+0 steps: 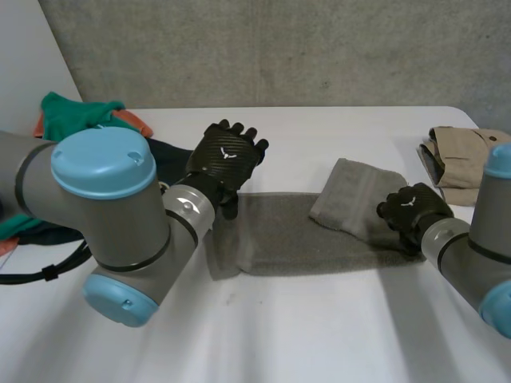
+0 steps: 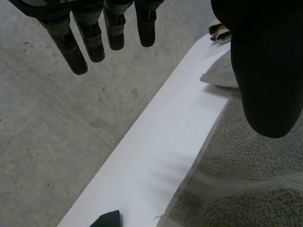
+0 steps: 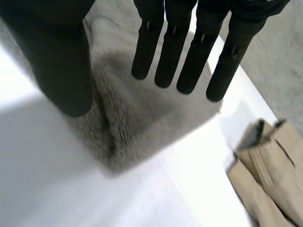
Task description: Fold the laundry.
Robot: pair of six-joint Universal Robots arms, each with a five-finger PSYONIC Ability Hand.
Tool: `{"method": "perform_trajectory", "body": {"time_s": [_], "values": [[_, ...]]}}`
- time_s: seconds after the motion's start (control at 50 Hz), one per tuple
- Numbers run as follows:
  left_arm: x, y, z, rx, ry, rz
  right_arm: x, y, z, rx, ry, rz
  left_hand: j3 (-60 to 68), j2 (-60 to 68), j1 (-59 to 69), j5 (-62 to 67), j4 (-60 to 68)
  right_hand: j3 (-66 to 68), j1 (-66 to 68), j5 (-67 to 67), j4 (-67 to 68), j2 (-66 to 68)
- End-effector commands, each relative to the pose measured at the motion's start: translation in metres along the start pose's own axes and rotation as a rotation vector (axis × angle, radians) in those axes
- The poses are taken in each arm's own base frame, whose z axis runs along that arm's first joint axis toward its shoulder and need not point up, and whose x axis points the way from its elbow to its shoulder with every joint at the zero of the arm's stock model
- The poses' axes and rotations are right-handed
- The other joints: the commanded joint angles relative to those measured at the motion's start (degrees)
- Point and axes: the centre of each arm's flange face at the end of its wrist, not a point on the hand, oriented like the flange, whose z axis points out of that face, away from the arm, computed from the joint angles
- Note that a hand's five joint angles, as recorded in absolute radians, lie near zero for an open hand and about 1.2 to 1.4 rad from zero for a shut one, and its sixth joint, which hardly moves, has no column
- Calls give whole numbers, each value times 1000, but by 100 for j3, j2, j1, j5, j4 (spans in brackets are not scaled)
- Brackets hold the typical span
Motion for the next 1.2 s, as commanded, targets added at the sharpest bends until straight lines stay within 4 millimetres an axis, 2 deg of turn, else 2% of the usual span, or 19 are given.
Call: {"method": "perform_trajectory", "body": {"time_s": [0.02, 0.08, 0.16, 0.26, 0.48, 0.52, 0.54, 0.56, 0.6, 0.68, 0.74, 0.8, 0.86, 0.94, 1.0, 1.1, 1.14, 1.16, 1.2], "values": [[-11, -5, -9, -22, 16, -1, 10, -22, 4, 1, 115, -1, -209, -134, -163, -247, -161, -591, -569, -577, -596, -555], [-23, -8, -13, -29, -5, -25, 2, -47, 6, 111, 104, 48, -209, -134, -163, -247, -161, -1429, -1408, -1416, -1434, -1393], [-33, -5, -14, -37, -30, -64, -16, -64, 19, 195, 18, 181, -209, -134, -163, -247, -161, -1180, -1158, -1166, -1185, -1144], [-39, 0, -15, -50, -41, -87, -37, -64, 42, 192, -77, 295, -209, -134, -163, -247, -161, -810, -788, -796, -815, -774], [-38, 12, -18, -84, -26, -94, -64, -47, 82, 120, -131, 335, -209, -134, -163, -247, -161, -424, -403, -411, -429, -388], [-37, 15, -19, -86, -27, -94, -66, -44, 88, 118, -129, 347, -209, -134, -163, -247, -161, 883, 904, 896, 878, 919], [-38, 16, -19, -88, -28, -95, -65, -45, 90, 126, -124, 349, -209, -134, -163, -247, -161, 2871, 2892, 2884, 2866, 2907], [-38, 16, -19, -86, -31, -96, -64, -45, 91, 131, -118, 351, -209, -134, -163, -247, -161, 3825, 3847, 3839, 3820, 3862], [-40, 16, -20, -83, -35, -95, -62, -49, 92, 153, -103, 349, -209, -134, -163, -247, -161, 3835, 3857, 3849, 3830, 3871], [-46, 15, -23, -70, -54, -93, -54, -73, 80, 241, -62, 317, -209, -134, -163, -247, -161, 3835, 3857, 3849, 3830, 3871], [-56, 11, -26, -52, -88, -93, -58, -104, 57, 364, -60, 274, -209, -134, -163, -247, -161, 3835, 3857, 3849, 3830, 3871], [-71, 6, -31, -38, -129, -96, -74, -134, 35, 519, -99, 232, -209, -134, -163, -247, -161, 3835, 3857, 3849, 3830, 3871], [-86, 1, -37, -20, -178, -101, -106, -156, 8, 654, -209, 185, -209, -134, -163, -247, -161, 3835, 3857, 3849, 3830, 3871], [-111, -4, -47, 3, -264, -130, -164, -145, -21, 688, -437, 94, -209, -134, -163, -247, -161, 3835, 3857, 3849, 3830, 3871], [-118, -1, -50, 9, -280, -172, -194, -124, -24, 645, -503, 31, -209, -134, -163, -247, -161, 3835, 3857, 3849, 3830, 3871], [-110, 5, -50, -3, -244, -203, -193, -110, -18, 550, -431, -8, -209, -134, -163, -247, -161, 3835, 3857, 3849, 3830, 3871], [-107, 8, -49, -12, -231, -204, -188, -110, -18, 531, -413, -3, -209, -134, -163, -247, -161, 1006, 1027, 1019, 1001, 1042], [-104, 10, -48, -19, -223, -204, -182, -110, -19, 519, -395, 9, -209, -134, -163, -247, -161, -1857, -1836, -1844, -1862, -1821], [-101, 11, -46, -23, -215, -205, -173, -113, -22, 522, -377, 35, -209, -134, -163, -247, -161, -3143, -3122, -3130, -3148, -3107]]}}
